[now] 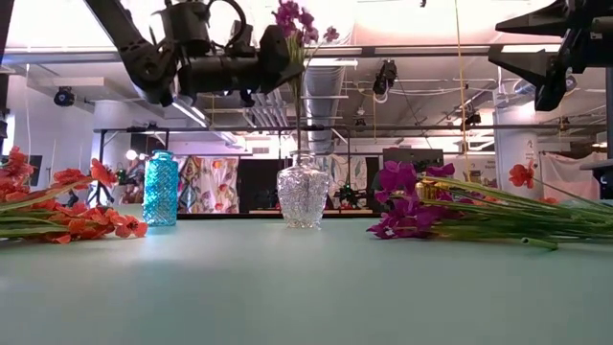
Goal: Sort flowers into vase by color
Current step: Put the bottom left violet flowers into the transparent flower vase, then put the right orange flowers into the yellow flower vase
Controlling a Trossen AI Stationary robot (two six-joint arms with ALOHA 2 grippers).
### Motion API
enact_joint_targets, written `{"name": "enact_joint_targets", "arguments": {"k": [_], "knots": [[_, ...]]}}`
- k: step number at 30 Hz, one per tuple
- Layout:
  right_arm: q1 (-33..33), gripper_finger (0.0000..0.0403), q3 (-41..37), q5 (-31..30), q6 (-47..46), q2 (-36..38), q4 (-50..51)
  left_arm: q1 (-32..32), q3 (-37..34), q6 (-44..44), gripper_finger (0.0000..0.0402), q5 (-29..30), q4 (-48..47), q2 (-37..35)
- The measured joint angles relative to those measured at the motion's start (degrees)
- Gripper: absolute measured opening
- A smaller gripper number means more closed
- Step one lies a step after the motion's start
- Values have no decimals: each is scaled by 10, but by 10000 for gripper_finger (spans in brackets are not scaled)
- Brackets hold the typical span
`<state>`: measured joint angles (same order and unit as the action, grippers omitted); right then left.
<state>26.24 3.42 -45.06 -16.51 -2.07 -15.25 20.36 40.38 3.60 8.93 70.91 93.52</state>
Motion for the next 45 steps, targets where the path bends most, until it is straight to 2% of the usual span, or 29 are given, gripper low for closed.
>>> {"name": "enact_joint_targets", "arguments": {"k": [15,27,35,45], "knots": [[0,210,0,0,0,0,0,-15,-1,2,185,-24,-83,-4],[0,210,0,5,-16,0,0,-17,-3,25,292,-22,-253,-48],[0,210,0,5,-24,0,0,-17,-3,29,328,-20,-386,-102],[0,210,0,7,-24,0,0,-18,-3,36,332,-20,-553,-199]]}}
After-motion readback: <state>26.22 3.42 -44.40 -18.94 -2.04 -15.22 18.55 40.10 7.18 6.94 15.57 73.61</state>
